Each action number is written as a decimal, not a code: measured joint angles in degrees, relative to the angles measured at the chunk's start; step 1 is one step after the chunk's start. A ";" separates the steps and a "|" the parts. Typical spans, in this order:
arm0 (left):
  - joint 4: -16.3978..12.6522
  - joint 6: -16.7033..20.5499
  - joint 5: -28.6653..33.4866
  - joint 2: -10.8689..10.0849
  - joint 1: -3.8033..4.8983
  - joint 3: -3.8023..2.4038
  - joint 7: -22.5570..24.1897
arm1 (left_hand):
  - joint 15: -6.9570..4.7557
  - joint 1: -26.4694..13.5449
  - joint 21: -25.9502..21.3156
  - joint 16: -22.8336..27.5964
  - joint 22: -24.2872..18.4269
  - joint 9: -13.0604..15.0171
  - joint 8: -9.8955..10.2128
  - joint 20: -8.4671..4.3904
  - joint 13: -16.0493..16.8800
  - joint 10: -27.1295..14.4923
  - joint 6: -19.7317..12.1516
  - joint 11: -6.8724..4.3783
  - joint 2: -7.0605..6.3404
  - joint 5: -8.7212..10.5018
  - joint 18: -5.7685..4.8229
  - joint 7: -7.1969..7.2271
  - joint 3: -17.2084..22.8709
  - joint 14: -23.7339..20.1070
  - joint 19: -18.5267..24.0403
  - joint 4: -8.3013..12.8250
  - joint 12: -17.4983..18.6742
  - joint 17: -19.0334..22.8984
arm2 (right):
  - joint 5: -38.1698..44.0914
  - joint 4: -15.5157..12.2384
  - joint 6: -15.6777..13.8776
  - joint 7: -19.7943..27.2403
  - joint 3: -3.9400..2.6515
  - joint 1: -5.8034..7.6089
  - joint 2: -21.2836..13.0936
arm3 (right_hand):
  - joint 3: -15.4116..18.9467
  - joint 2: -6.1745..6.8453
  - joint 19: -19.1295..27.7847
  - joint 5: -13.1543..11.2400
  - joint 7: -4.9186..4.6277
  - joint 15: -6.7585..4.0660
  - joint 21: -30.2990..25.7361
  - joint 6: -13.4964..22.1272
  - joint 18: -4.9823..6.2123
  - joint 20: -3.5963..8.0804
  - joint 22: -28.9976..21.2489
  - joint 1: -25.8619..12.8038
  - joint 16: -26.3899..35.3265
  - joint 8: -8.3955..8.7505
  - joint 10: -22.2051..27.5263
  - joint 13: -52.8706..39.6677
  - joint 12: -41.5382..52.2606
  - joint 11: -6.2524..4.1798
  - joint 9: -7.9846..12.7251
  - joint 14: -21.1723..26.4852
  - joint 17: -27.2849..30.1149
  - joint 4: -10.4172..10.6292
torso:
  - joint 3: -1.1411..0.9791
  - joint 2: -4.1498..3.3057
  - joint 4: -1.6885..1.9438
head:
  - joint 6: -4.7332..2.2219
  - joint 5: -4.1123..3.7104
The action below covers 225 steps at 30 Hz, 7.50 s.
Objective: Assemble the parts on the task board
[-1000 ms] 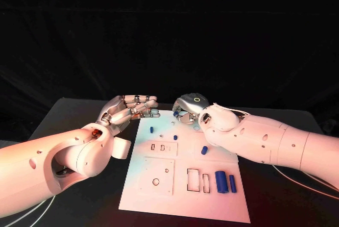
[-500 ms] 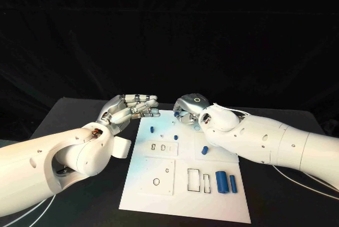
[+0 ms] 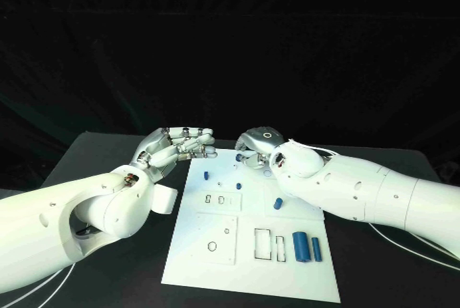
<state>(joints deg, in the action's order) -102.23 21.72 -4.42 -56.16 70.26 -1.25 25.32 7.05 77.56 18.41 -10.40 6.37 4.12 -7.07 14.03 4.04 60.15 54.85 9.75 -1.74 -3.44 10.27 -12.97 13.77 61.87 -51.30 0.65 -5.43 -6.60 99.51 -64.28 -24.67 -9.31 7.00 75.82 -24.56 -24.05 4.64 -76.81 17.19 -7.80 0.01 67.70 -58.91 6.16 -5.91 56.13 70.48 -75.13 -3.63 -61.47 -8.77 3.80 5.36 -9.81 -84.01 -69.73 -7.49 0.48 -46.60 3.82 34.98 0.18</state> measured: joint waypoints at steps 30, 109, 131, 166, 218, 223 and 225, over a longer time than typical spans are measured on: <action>1.05 -0.60 0.09 -0.83 0.15 0.01 -0.33 | 0.00 0.00 0.00 0.21 -0.12 -0.04 0.23 0.00 -0.04 0.00 0.00 0.00 0.00 0.00 0.00 0.00 0.00 0.00 0.00 0.00 0.32 -0.04 | -13.61 -17.80 0.68 -1.02 -1.65 1.19 -21.37 | 13.75 3.15 -6.57 0.79 -0.49 -1.16 10.89 4.62 -1.82 1.11 16.89 -1.62 -11.77 -3.01 -15.26 -61.04 66.47 -2.06 -2.25 0.07 -5.22 10.37 | -0.18 0.68 -1.27 | -0.93 -0.97; 2.77 -1.15 0.13 0.34 0.12 0.09 -0.89 | 0.00 0.00 0.00 0.43 -0.16 -0.03 0.45 0.00 -0.03 0.00 0.00 0.00 0.00 0.00 0.00 0.00 0.65 0.00 0.00 0.32 0.55 -0.11 | -12.76 -14.92 3.95 -2.32 -1.42 -0.52 -17.04 | 7.82 0.80 -7.21 6.91 -1.38 -0.22 20.00 7.27 -4.92 0.17 18.82 6.75 -14.66 -9.04 -22.27 -66.15 82.27 -0.96 -5.41 -0.01 -5.18 7.62 | -0.16 0.59 -1.18 | -0.49 -1.39; 2.84 -1.15 0.13 0.74 0.11 0.10 -0.88 | 0.00 0.00 0.00 0.43 -0.15 -0.02 0.45 0.00 -0.03 0.00 0.00 0.00 0.00 0.00 0.00 0.00 0.65 0.00 0.00 0.32 0.80 -0.10 | -3.36 -17.31 -0.32 -4.30 -1.52 -0.42 -8.48 | 6.72 0.66 -7.21 5.63 -1.21 -0.22 20.00 7.14 -4.92 0.18 18.81 5.64 -14.66 -9.42 -22.27 -66.14 82.27 -0.96 -5.36 -0.01 -5.21 7.64 | -0.14 0.48 -1.14 | -0.85 0.22; 2.58 -1.14 0.14 0.94 0.12 0.10 -0.85 | 0.00 0.00 0.00 0.43 -0.20 -0.02 0.45 0.00 -0.02 0.00 0.00 0.00 0.00 0.00 0.00 0.00 0.65 0.00 0.00 0.32 0.80 -0.13 | -4.73 -8.60 0.69 -3.75 -1.08 -1.79 -1.95 | 6.00 1.34 -7.22 2.43 -1.52 -0.22 19.99 7.66 -4.90 0.18 18.78 3.30 -14.66 -9.29 -22.27 -66.17 82.27 -0.96 -5.25 -0.01 -5.20 8.35 | -0.23 0.58 -1.25 | 0.15 1.05; 4.05 -1.19 0.33 0.54 0.11 0.18 -1.00 | 0.00 0.00 0.00 0.66 -0.24 -0.02 0.66 0.00 -0.02 -0.20 -0.22 0.20 0.00 0.00 -0.01 -0.21 1.11 0.00 0.00 0.46 1.04 -0.23 | -22.93 -16.95 -3.24 7.36 -1.46 -0.54 -19.37 | 9.43 1.88 -7.21 -1.34 -1.53 0.61 18.72 10.47 -4.89 -0.65 18.79 1.63 -14.66 -3.66 -20.89 -66.14 79.87 -0.61 -3.55 -0.01 -5.17 11.08 | -0.33 1.51 -2.38 | -0.62 -0.35; 4.80 -1.28 0.65 0.77 0.10 0.31 -0.97 | 0.00 0.00 0.00 0.66 -0.24 -0.02 0.66 0.00 -0.02 0.01 0.01 -0.01 0.00 0.00 -0.01 0.01 1.27 0.00 0.00 0.62 1.04 -0.29 | -28.40 -16.36 -1.17 11.81 -1.44 -0.70 -23.73 | 9.96 2.31 -7.21 -1.18 -1.28 0.36 18.27 9.86 -4.89 -0.65 18.79 2.57 -14.66 -3.35 -20.62 -66.14 79.60 -0.74 -3.56 0.17 -5.17 10.21 | -0.68 2.08 -3.19 | -0.59 -0.74; 5.12 -1.33 0.79 0.96 0.10 0.34 -0.96 | 0.00 0.00 0.00 0.66 -0.24 -0.02 0.66 0.00 -0.02 0.00 0.00 0.00 0.00 0.00 0.00 0.01 1.27 0.00 0.00 0.62 1.04 -0.29 | -30.06 -15.88 -0.22 13.11 -1.44 -1.12 -24.93 | 10.09 2.47 -7.21 -0.68 -1.28 0.17 18.27 9.85 -4.90 -0.65 18.79 2.68 -14.66 -3.32 -20.62 -66.14 79.60 -0.74 -3.56 -0.02 -5.17 10.07 | -0.87 2.22 -3.42 | -0.66 -0.97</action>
<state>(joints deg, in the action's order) -97.11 20.39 -3.64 -55.19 70.35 -0.92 24.36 7.05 77.56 18.41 -9.74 6.13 4.10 -6.41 14.03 4.01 60.16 54.85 9.75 -1.74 -3.44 10.27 -12.96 15.04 61.87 -51.30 1.27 -4.39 -6.90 69.45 -80.16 -24.89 3.81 5.56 74.70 -49.48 -13.95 7.11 -84.02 16.51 -9.09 0.18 85.97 -49.06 1.26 -6.56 74.92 73.16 -89.79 -6.95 -82.09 -74.91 83.41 4.61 -13.36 -84.03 -74.91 2.58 -0.38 -44.38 0.40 34.32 -0.79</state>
